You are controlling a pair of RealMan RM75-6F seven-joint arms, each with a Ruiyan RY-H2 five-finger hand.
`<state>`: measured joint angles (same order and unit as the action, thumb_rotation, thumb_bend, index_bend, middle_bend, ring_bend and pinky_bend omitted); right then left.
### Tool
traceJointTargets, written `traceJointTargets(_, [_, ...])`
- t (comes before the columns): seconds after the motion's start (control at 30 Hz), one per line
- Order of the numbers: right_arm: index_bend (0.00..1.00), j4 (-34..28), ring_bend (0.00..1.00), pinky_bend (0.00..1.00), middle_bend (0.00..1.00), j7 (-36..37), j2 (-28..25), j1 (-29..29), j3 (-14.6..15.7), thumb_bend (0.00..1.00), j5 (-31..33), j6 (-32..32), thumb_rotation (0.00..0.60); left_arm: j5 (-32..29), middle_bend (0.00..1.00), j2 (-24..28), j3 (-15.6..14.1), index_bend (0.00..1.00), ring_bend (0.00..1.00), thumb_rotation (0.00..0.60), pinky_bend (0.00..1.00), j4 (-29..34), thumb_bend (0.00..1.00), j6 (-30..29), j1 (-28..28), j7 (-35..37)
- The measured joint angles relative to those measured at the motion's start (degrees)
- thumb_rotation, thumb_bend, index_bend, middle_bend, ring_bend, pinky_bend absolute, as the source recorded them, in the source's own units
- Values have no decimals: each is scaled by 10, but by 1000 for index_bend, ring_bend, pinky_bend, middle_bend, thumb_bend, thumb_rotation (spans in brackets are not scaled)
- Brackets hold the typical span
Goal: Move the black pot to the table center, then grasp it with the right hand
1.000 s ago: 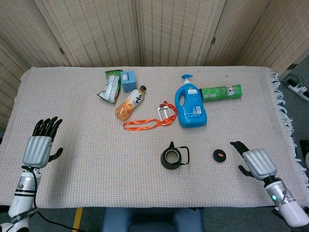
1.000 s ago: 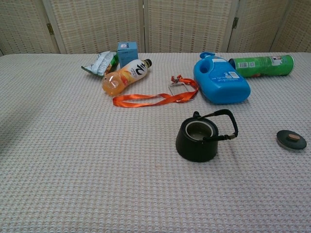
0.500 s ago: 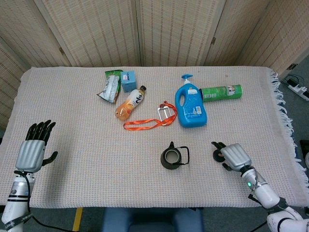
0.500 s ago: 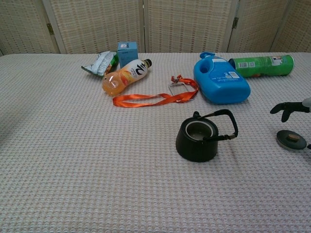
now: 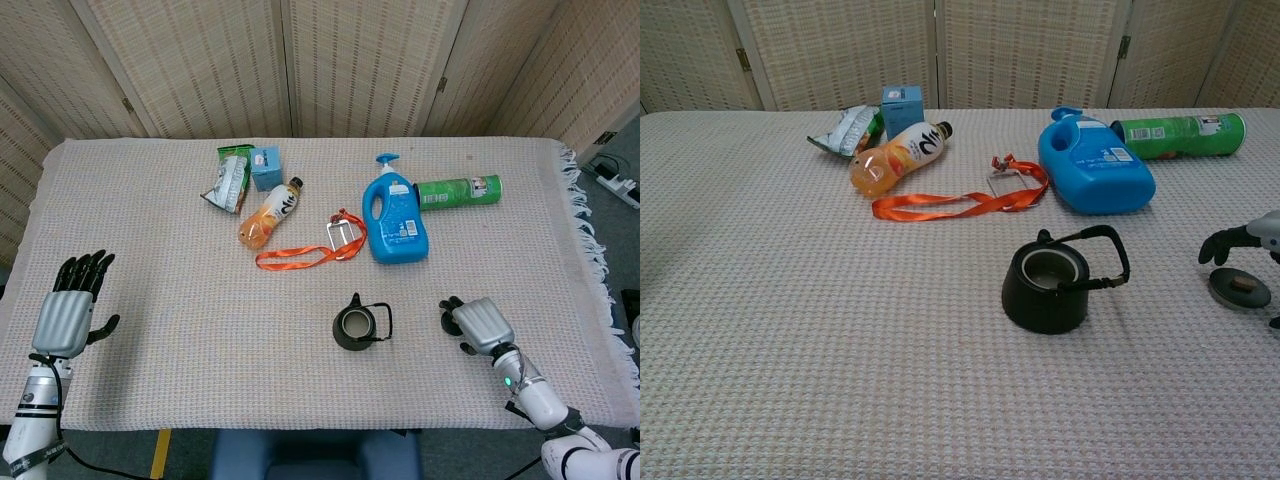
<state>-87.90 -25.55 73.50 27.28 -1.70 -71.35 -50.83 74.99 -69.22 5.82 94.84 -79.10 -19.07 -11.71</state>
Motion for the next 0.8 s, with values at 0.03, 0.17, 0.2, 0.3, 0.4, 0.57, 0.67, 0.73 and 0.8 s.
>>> traceJointTargets(0.03, [260, 2, 794, 755, 303, 0, 1, 0, 0, 235, 0, -2, 600, 0, 0, 0, 1, 26, 0, 600, 0, -1, 240, 0, 0, 1])
traceJointTargets(0.17, [276, 9, 796, 755, 311, 0, 7, 3, 2, 236, 3, -3, 600, 0, 0, -2, 3, 26, 0, 600, 0, -5, 240, 3, 3, 3])
traceJointTargets(0.2, [278, 11, 796, 755, 312, -1, 8, 5, 3, 236, 5, -2, 600, 0, 0, -3, 3, 26, 0, 600, 0, -5, 240, 3, 3, 4])
traceJointTargets(0.3, [282, 15, 797, 755, 317, -3, 11, 7, 4, 236, 7, -3, 600, 1, 0, -3, 4, 26, 0, 600, 0, -6, 240, 3, 5, 5])
traceJointTargets(0.4, [294, 18, 801, 761, 327, -2, 15, 9, 4, 236, 9, -4, 600, 2, 0, -3, 6, 26, 0, 600, 0, -9, 239, 3, 7, 8])
traceJointTargets(0.57, [330, 24, 812, 771, 356, -1, 21, 12, 6, 236, 9, -7, 600, 2, 0, -5, 7, 26, 0, 600, 0, -13, 240, 5, 10, 12])
traceJointTargets(0.67, [358, 27, 821, 774, 379, -1, 24, 14, 5, 236, 10, -9, 600, 3, 0, -6, 8, 27, 0, 600, 0, -16, 240, 5, 12, 15])
traceJointTargets(0.73, [375, 29, 827, 778, 389, -2, 26, 14, 6, 236, 11, -11, 600, 3, 0, -6, 9, 28, 0, 600, 0, -17, 239, 5, 13, 16])
traceJointTargets(0.8, [390, 31, 829, 782, 398, -3, 28, 15, 5, 236, 12, -12, 600, 3, 0, -6, 9, 28, 0, 600, 0, -18, 240, 5, 14, 17])
